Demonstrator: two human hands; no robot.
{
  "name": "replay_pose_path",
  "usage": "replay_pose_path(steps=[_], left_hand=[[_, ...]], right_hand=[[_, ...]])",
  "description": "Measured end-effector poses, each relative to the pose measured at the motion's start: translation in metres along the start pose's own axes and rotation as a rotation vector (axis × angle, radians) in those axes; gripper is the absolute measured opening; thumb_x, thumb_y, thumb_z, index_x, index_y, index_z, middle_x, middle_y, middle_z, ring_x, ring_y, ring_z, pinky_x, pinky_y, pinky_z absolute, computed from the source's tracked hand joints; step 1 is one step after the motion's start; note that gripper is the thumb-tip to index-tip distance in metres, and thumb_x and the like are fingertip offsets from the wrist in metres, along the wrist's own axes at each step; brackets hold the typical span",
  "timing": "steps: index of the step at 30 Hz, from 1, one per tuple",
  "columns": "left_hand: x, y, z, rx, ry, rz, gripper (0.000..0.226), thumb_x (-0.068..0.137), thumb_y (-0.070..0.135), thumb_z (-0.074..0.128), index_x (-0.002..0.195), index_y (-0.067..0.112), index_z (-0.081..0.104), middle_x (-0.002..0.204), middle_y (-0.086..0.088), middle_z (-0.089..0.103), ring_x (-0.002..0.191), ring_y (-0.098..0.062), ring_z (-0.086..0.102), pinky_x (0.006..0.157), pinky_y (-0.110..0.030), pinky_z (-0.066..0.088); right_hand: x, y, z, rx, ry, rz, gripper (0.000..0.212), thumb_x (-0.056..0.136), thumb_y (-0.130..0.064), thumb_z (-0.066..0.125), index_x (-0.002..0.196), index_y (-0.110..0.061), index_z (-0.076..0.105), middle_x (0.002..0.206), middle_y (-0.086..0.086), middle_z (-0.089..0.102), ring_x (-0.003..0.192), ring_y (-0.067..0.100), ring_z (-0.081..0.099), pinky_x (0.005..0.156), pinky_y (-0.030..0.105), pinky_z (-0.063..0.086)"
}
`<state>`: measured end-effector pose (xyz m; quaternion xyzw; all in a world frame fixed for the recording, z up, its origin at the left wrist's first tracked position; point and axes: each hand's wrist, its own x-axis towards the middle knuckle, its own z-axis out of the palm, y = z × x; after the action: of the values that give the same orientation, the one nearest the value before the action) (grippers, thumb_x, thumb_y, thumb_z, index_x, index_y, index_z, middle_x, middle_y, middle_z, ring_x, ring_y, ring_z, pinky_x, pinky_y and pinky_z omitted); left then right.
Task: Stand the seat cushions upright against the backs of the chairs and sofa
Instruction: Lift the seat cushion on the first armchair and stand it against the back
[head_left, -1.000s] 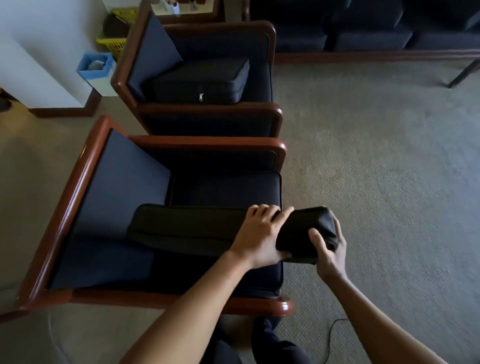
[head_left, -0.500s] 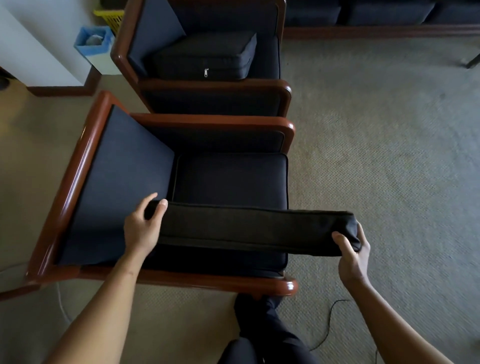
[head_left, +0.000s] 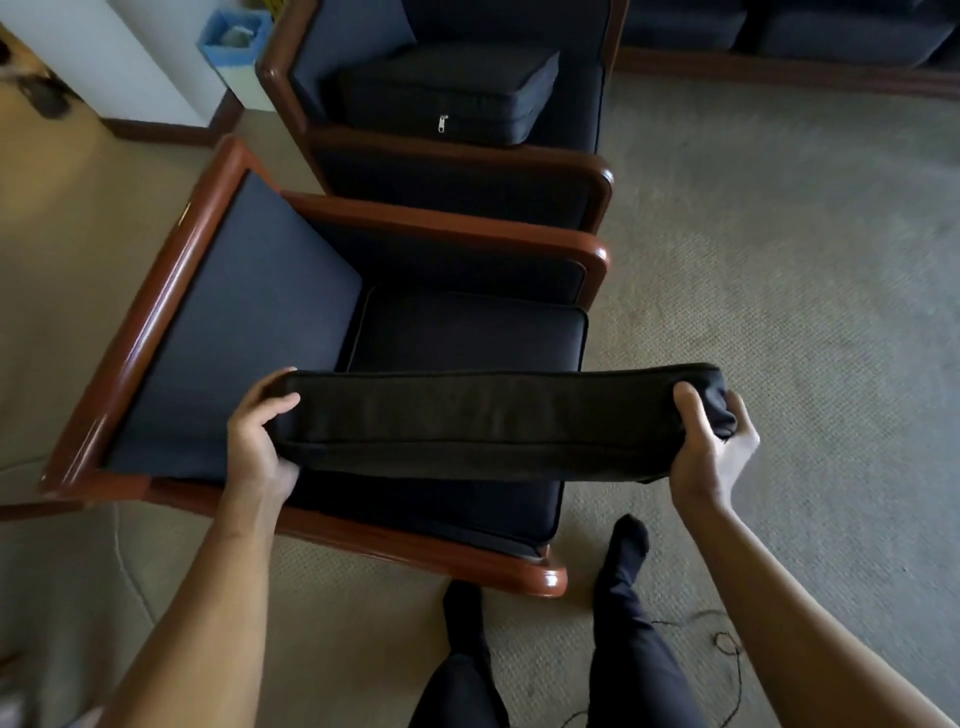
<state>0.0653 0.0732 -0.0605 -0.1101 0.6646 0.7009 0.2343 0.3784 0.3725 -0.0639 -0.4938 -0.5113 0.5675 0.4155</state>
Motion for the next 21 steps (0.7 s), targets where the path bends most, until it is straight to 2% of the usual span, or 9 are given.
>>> replay_pose_path(steps=[4,7,10,14,16,18,19,21], left_hand=[[-0.030,-0.003,0.006,-0.072,0.115,0.065,0.056,0.083,0.000,0.060,0.139,-0.005,0.063,0.107,-0.005,0.077,0.103,-0.026,0.074,0.090,-0.034,0.062],[-0.053,-0.008,0.010,-0.151,0.201,0.099,0.059,0.080,0.004,0.063,0.139,-0.006,0.062,0.116,-0.012,0.073,0.111,-0.034,0.071,0.098,-0.040,0.059],[-0.076,-0.008,0.016,-0.199,0.273,0.139,0.055,0.084,0.004,0.061,0.139,-0.004,0.063,0.112,-0.010,0.076,0.108,-0.031,0.074,0.094,-0.038,0.060],[-0.111,-0.012,0.020,-0.268,0.383,0.153,0.052,0.092,0.001,0.059,0.143,0.005,0.066,0.112,-0.003,0.080,0.104,-0.021,0.078,0.088,-0.031,0.062],[-0.121,-0.016,0.018,-0.286,0.433,0.143,0.049,0.095,0.002,0.059,0.144,0.008,0.066,0.114,-0.002,0.081,0.105,-0.018,0.079,0.090,-0.032,0.061],[-0.130,-0.019,0.019,-0.321,0.505,0.149,0.048,0.096,0.004,0.060,0.144,0.005,0.065,0.124,-0.008,0.079,0.111,-0.020,0.077,0.098,-0.036,0.058],[-0.133,-0.020,0.019,-0.339,0.532,0.153,0.045,0.096,0.004,0.061,0.140,0.005,0.068,0.129,-0.011,0.077,0.110,-0.019,0.077,0.101,-0.039,0.056],[-0.138,-0.018,0.021,-0.337,0.576,0.156,0.033,0.099,0.002,0.058,0.117,0.017,0.082,0.116,-0.004,0.082,0.100,-0.014,0.079,0.099,-0.038,0.056]], right_hand=[[0.043,-0.029,0.007,-0.019,-0.157,-0.024,0.018,0.095,-0.019,0.071,0.092,-0.003,0.063,0.084,0.008,0.063,0.079,0.014,0.059,0.070,0.032,0.049],[0.074,-0.051,0.013,-0.034,-0.276,-0.030,0.011,0.094,-0.021,0.072,0.091,-0.012,0.066,0.086,0.003,0.067,0.082,0.012,0.063,0.073,0.032,0.053],[0.102,-0.072,0.028,-0.015,-0.353,-0.057,0.015,0.092,-0.022,0.073,0.091,-0.007,0.067,0.085,0.002,0.068,0.081,0.011,0.064,0.073,0.030,0.054],[0.128,-0.090,0.056,0.007,-0.495,-0.078,0.016,0.090,-0.023,0.074,0.094,-0.008,0.070,0.088,0.003,0.071,0.085,0.015,0.067,0.080,0.036,0.057],[0.138,-0.095,0.074,0.005,-0.550,-0.086,0.015,0.090,-0.023,0.073,0.096,-0.009,0.072,0.092,0.004,0.072,0.090,0.018,0.069,0.084,0.039,0.058],[0.143,-0.097,0.096,0.004,-0.597,-0.108,0.010,0.090,-0.023,0.073,0.096,-0.014,0.074,0.092,0.001,0.074,0.092,0.019,0.070,0.087,0.041,0.058],[0.143,-0.098,0.108,0.010,-0.619,-0.118,0.006,0.091,-0.022,0.073,0.095,-0.018,0.075,0.091,-0.001,0.074,0.093,0.020,0.070,0.088,0.041,0.058],[0.145,-0.098,0.134,0.027,-0.648,-0.128,0.003,0.090,-0.022,0.074,0.092,-0.022,0.076,0.088,-0.005,0.076,0.093,0.020,0.072,0.089,0.041,0.058]])
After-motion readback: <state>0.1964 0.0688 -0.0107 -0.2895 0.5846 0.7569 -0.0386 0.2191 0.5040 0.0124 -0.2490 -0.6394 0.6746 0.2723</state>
